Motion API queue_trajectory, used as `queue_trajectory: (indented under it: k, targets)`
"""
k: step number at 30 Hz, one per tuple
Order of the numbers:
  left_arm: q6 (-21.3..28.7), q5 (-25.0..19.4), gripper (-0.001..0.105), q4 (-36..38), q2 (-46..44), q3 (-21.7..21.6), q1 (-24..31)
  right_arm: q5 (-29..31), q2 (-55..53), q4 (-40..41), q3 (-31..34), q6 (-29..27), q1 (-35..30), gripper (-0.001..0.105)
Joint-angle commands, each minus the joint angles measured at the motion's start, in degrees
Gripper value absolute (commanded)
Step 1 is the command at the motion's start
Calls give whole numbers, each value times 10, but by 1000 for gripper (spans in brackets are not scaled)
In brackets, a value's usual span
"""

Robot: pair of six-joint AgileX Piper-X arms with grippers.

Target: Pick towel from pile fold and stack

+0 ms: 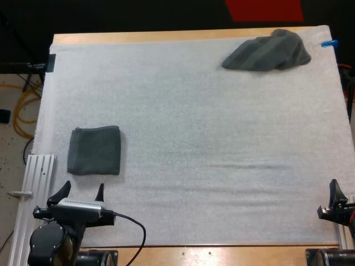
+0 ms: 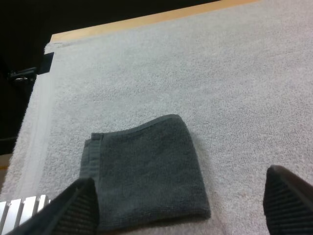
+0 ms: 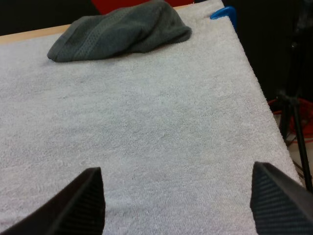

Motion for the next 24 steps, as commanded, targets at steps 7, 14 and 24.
queue_trajectory:
  k: [7, 14, 24]
  targets:
    - [7, 56, 67, -19, -57, -13, 2, 4, -18, 3, -28, 3, -3, 62]
    - [7, 117, 67, -38, 43, -80, 2, -1, 51, 11, -100, 10, -3, 62]
    - [7, 193, 67, -63, 214, -204, -93, -155, 235, 9, -190, 10, -3, 62]
